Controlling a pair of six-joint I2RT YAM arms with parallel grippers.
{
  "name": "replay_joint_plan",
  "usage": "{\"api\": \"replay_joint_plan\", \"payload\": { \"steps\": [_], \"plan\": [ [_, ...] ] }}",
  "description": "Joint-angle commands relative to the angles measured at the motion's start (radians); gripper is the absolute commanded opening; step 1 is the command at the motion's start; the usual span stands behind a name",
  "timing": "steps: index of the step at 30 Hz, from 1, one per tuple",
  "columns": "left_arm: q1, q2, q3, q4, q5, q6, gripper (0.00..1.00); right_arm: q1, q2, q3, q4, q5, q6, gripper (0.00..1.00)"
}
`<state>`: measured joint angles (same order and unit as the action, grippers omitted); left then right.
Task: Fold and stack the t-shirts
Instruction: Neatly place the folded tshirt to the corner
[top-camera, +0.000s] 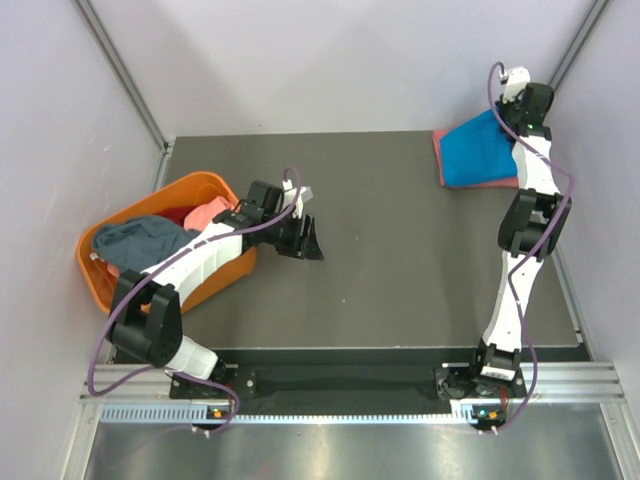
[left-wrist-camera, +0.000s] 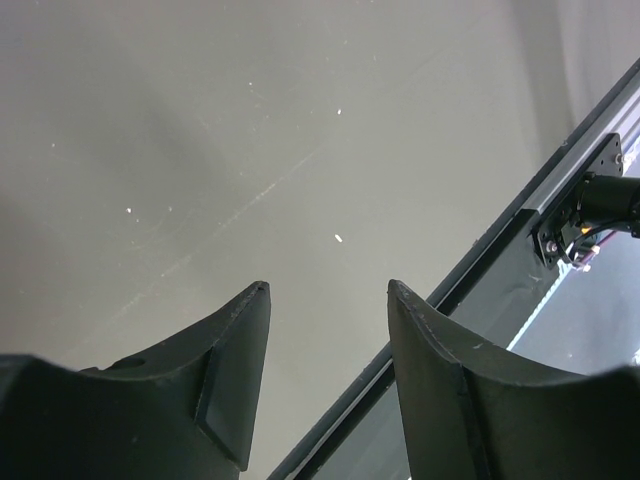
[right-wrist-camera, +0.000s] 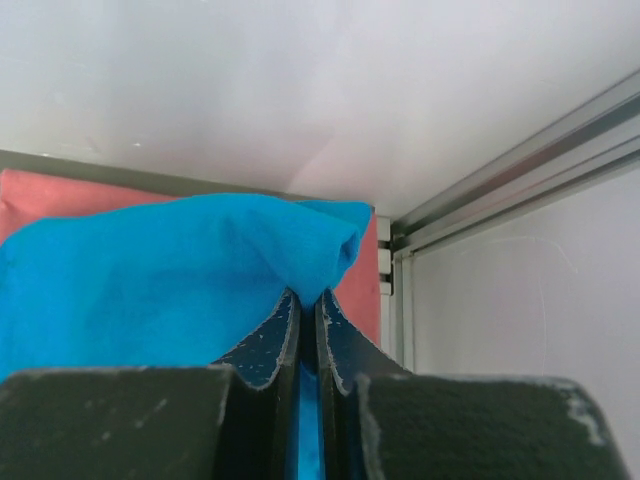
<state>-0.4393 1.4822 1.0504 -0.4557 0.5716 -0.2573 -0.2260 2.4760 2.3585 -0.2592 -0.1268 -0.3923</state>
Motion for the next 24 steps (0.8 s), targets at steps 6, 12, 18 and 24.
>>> {"api": "replay_joint_plan", "payload": {
  "steps": [6,12,18,24],
  "plan": [
    [-0.006,0.033,0.039,0.014,0.033,0.023,0.56,-0.035,0.057,0.09,0.14,-0.039,-0.014,0.06],
    [-0.006,0.052,0.048,0.005,0.037,0.024,0.57,-0.05,0.075,0.093,0.156,-0.007,0.03,0.34],
    [-0.01,0.038,0.049,0.009,0.05,0.02,0.58,-0.05,-0.029,0.013,0.141,0.003,0.137,0.48],
    [-0.013,-0.013,0.046,0.005,0.034,0.021,0.58,-0.035,-0.216,-0.201,0.12,-0.046,0.318,0.3]
  ]
}}
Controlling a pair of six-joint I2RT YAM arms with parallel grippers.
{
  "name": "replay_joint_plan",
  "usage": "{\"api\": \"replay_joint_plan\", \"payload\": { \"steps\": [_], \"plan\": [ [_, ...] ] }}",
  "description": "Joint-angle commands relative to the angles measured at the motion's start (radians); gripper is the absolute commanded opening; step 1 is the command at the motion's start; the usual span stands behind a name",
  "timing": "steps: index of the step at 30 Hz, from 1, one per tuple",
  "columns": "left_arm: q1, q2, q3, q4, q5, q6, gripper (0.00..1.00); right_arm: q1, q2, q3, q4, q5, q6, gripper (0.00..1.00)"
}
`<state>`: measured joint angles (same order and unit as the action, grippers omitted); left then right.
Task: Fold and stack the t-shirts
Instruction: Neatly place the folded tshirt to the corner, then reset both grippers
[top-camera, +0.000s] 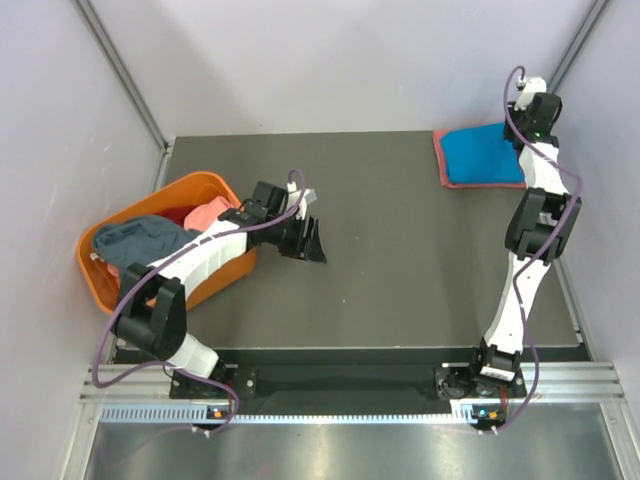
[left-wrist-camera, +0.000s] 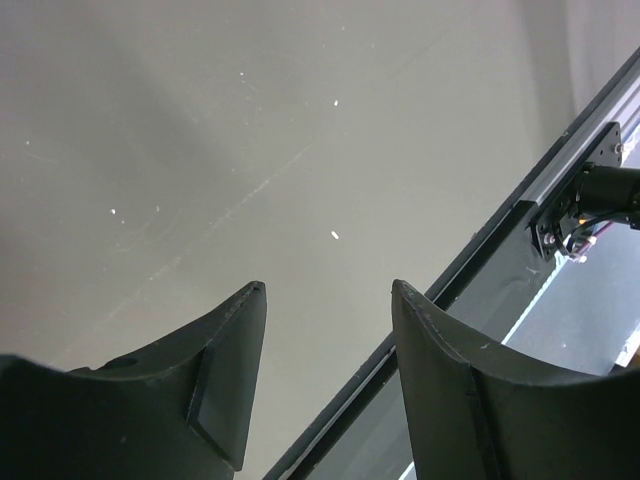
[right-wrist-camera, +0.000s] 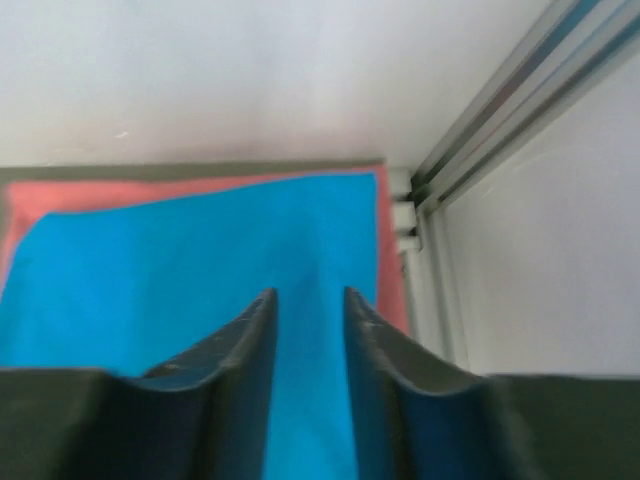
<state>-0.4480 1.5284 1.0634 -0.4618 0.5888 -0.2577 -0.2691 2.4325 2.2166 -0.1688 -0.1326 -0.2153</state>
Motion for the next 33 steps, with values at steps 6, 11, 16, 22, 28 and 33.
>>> {"api": "replay_joint_plan", "payload": {
  "steps": [6,11,16,22,28,33],
  "plan": [
    [-0.004,-0.122,0.024,0.025,-0.004,0.02,0.58,0.018,-0.297,-0.265,0.016,-0.163,0.283,0.08],
    [-0.004,-0.139,0.018,0.031,-0.014,0.017,0.58,0.025,-0.308,-0.305,-0.046,-0.261,0.321,0.04],
    [-0.004,-0.163,0.015,0.023,-0.056,0.025,0.58,0.028,-0.306,-0.351,-0.026,-0.328,0.389,0.03],
    [-0.004,-0.154,0.013,0.022,-0.058,0.028,0.58,0.028,-0.286,-0.448,0.003,-0.358,0.412,0.03],
    [-0.004,-0.149,0.017,0.009,-0.064,0.032,0.58,0.028,-0.228,-0.423,-0.052,-0.348,0.387,0.02],
    [-0.004,-0.145,0.023,0.009,-0.049,0.034,0.59,0.028,-0.25,-0.387,-0.07,-0.381,0.402,0.02]
  ]
}}
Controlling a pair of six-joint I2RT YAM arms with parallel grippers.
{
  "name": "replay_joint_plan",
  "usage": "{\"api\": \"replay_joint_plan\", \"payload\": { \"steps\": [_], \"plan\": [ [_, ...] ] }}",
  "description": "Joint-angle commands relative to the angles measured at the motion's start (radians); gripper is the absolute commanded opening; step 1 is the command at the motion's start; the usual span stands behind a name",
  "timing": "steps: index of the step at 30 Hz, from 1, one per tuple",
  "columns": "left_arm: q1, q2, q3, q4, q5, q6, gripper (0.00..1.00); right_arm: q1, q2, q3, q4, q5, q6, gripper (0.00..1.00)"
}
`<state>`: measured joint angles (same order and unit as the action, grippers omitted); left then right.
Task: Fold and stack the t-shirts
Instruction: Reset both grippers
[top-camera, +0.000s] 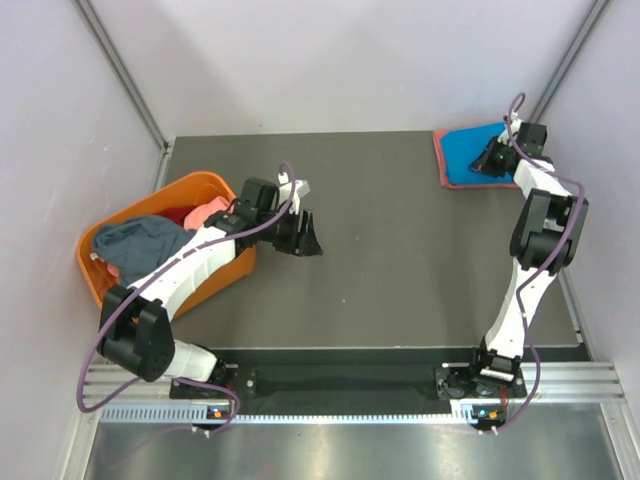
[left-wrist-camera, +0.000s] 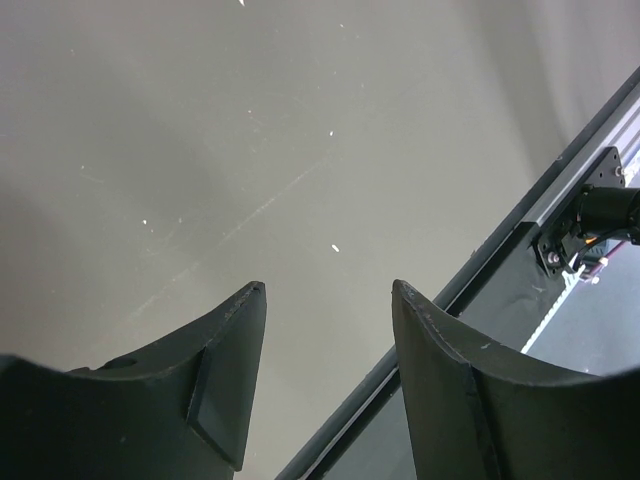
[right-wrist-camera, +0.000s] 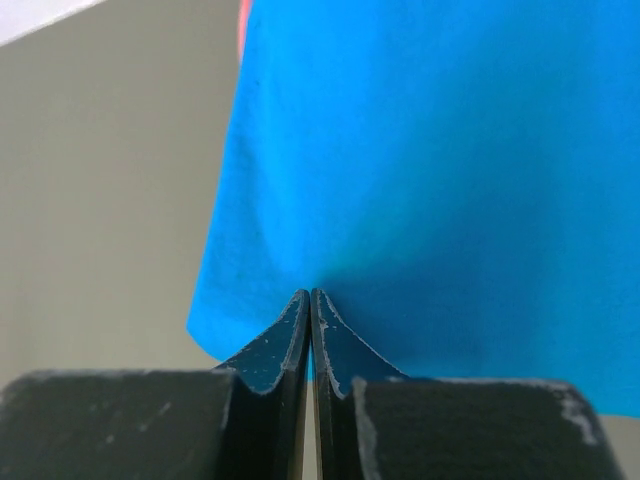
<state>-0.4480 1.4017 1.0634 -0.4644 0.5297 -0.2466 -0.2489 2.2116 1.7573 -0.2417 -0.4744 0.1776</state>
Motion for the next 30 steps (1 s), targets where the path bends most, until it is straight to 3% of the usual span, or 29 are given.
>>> {"api": "replay_joint_plan", "payload": {
  "steps": [1,16,21,30],
  "plan": [
    [-0.004,-0.014,0.023,0.012,0.013,0.023,0.58,0.008,-0.036,0.073,0.004,-0.046,0.011,0.02],
    [-0.004,-0.021,0.017,0.013,0.018,0.02,0.59,0.025,-0.052,-0.099,0.091,-0.135,0.054,0.01],
    [-0.004,-0.007,0.02,0.013,0.016,0.021,0.58,0.013,0.017,-0.042,0.036,-0.115,0.04,0.0],
    [-0.004,-0.036,0.035,0.027,0.015,0.01,0.58,0.016,-0.194,-0.1,0.015,-0.127,0.098,0.04]
  ]
}}
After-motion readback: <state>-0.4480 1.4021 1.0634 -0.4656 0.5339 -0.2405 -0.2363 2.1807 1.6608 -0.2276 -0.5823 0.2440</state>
